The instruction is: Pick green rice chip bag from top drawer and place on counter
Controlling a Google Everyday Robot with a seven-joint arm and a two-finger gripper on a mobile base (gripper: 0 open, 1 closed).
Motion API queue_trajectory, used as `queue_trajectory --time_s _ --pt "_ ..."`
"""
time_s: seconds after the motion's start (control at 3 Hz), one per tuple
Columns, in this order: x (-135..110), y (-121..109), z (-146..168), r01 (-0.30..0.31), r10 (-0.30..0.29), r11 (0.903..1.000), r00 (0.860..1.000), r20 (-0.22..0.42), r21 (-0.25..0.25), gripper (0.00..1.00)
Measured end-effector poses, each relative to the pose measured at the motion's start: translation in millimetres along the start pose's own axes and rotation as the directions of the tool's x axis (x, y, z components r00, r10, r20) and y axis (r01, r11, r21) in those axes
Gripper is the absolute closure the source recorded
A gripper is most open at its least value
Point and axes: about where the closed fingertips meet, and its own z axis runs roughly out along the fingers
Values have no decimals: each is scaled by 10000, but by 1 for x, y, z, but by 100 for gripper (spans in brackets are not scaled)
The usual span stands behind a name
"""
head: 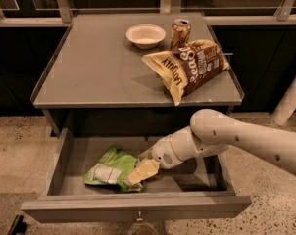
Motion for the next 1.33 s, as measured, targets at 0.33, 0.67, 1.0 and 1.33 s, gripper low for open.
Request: queue_trajectory --time_s 0.33,0.67,1.0,1.33 --pt "0 0 0 0 0 10000 10000 0 0 66" --pt "0 0 0 0 0 10000 10000 0 -1 89" --pt "0 0 0 0 0 10000 10000 0 -1 100" --pt "0 0 0 1 -1 10000 10000 -2 -4 100"
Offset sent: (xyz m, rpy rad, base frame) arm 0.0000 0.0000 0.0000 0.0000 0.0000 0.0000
